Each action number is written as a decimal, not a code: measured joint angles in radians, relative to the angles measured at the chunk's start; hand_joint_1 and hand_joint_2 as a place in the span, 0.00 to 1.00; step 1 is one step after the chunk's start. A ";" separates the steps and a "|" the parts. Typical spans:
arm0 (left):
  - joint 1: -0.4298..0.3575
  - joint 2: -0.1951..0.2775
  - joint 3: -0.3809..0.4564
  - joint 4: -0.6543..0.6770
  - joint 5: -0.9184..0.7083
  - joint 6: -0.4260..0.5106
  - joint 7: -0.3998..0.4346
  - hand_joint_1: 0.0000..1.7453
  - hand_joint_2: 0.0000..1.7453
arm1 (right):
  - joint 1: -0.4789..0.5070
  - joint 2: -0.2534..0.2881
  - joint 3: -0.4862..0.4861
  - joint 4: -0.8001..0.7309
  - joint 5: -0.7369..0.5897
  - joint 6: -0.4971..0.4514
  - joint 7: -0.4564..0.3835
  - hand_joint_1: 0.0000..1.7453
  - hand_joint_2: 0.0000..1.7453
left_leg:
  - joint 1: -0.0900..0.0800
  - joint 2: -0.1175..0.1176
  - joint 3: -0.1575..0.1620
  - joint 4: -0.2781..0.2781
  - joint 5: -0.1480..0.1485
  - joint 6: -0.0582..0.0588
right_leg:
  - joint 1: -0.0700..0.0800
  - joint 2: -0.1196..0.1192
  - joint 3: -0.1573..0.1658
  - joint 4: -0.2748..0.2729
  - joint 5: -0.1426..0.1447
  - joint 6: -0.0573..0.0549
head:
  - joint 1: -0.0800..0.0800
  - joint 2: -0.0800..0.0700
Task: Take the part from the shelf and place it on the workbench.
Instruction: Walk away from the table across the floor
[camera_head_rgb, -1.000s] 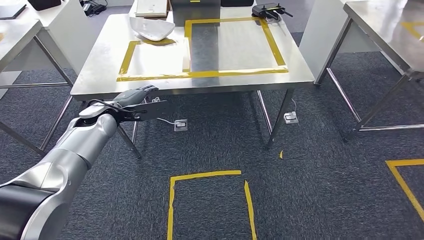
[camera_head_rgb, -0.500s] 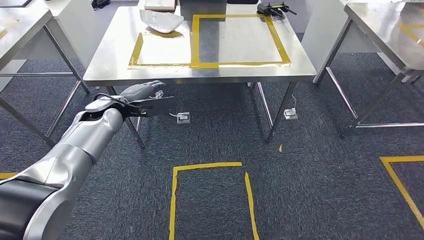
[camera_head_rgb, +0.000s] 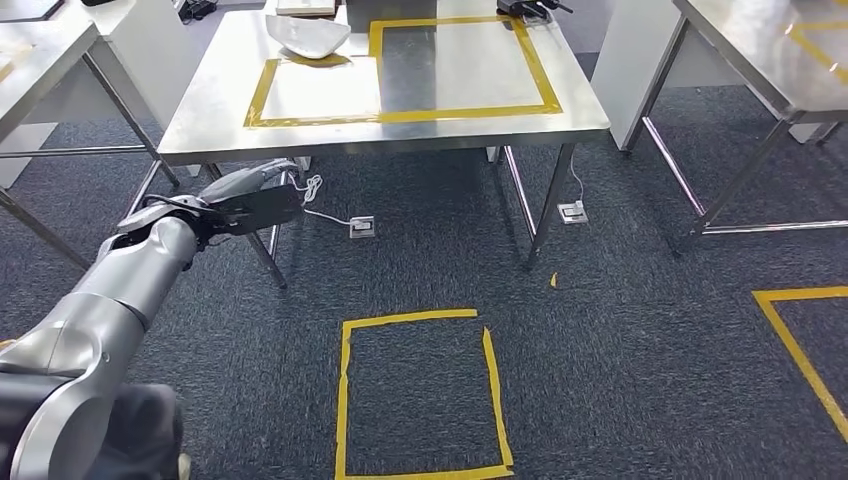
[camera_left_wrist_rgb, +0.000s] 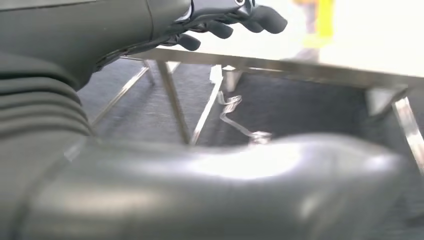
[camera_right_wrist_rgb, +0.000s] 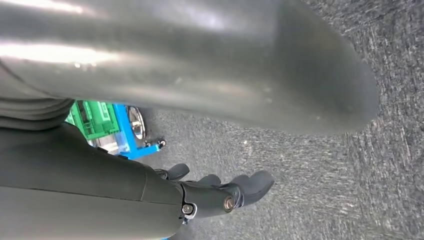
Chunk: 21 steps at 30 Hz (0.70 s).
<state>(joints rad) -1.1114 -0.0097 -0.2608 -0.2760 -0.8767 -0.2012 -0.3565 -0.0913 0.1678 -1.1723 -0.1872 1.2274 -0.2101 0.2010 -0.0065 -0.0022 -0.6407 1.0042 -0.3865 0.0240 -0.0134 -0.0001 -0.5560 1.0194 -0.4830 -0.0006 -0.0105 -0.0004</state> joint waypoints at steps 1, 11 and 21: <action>-0.002 0.006 0.014 -0.003 0.020 -0.005 -0.022 0.00 1.00 | 0.000 0.000 0.000 0.000 -0.002 0.002 0.000 0.00 0.00 | 0.000 0.000 0.000 -0.003 0.004 0.005 | 0.001 0.000 -0.001 0.000 0.003 -0.003 | -0.001 0.000; 0.048 0.026 0.062 -0.070 0.053 0.032 -0.225 0.00 1.00 | 0.000 0.000 0.000 -0.001 -0.025 0.006 0.000 0.00 1.00 | 0.004 -0.001 -0.005 -0.019 0.035 -0.037 | 0.005 -0.002 -0.017 0.004 0.016 -0.016 | 0.000 0.000; 0.069 0.004 0.048 -0.078 0.041 0.039 -0.193 0.00 1.00 | 0.000 0.000 -0.006 -0.009 -0.044 -0.009 0.000 0.00 1.00 | 0.003 -0.001 -0.018 -0.013 0.036 -0.038 | 0.004 -0.002 -0.027 0.004 0.020 -0.010 | 0.000 0.000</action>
<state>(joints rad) -1.0426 -0.0058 -0.2129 -0.3536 -0.8357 -0.1622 -0.5498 -0.0913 0.1678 -1.1784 -0.1964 1.1837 -0.2187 0.2010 -0.0030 -0.0033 -0.6585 0.9907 -0.3506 -0.0142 -0.0096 -0.0019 -0.5833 1.0231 -0.4627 -0.0107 -0.0107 -0.0004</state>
